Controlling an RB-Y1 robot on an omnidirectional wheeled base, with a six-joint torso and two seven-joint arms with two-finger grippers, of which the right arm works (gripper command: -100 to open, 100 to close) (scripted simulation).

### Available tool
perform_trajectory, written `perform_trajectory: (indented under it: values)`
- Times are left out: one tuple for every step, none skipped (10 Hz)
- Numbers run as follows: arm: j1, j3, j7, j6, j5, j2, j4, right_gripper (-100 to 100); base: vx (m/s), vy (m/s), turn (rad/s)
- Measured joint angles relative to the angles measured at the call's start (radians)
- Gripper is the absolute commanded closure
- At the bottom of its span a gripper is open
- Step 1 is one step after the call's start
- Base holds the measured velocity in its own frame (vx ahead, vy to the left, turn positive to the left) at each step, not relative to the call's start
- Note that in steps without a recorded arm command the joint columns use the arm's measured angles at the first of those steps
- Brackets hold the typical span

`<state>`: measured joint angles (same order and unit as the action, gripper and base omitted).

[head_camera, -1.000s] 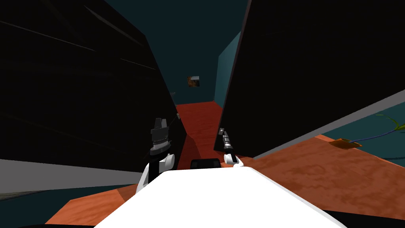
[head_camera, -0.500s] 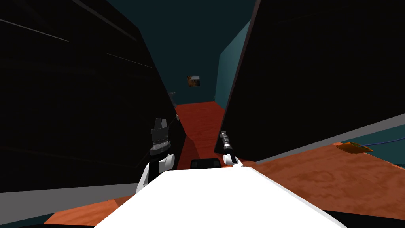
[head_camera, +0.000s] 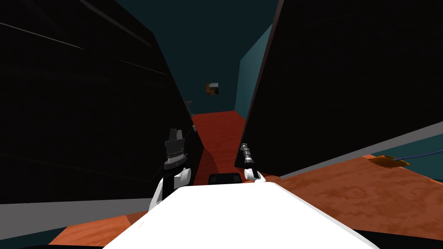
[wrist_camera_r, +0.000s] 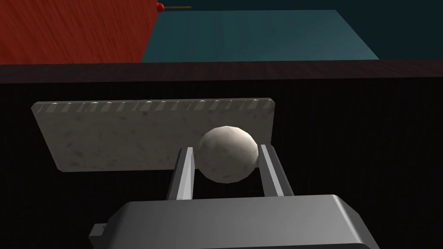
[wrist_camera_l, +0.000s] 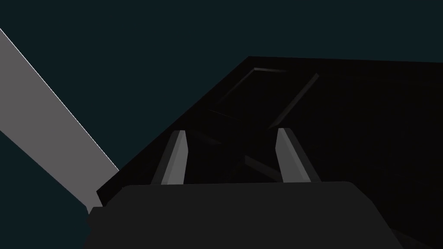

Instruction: Push the door open

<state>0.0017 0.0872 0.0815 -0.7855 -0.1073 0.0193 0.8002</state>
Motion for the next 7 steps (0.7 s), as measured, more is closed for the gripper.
perform_trajectory:
  values:
    - [0.006, 0.003, 0.003, 0.006, -0.002, 0.001, 0.001, 100, 0.18, 0.023, -0.049]
    - [0.002, 0.009, 0.006, 0.006, -0.006, 0.004, -0.011, 100, 0.167, 0.024, -0.035]
    - [0.018, 0.012, 0.008, 0.011, -0.008, 0.007, 0.013, 100, 0.194, 0.037, -0.042]
    - [0.004, 0.022, 0.008, 0.013, -0.014, 0.02, -0.001, 100, 0.22, 0.042, -0.054]
    - [0.005, 0.032, 0.011, 0.011, -0.019, 0.024, 0.002, 100, 0.231, 0.027, -0.068]
    - [0.028, 0.037, 0.014, 0.025, -0.022, 0.026, 0.039, 100, 0.159, 0.008, -0.035]
    - [0.02, 0.044, 0.016, 0.026, -0.026, 0.032, 0.035, 100, 0.059, -0.017, 0.007]
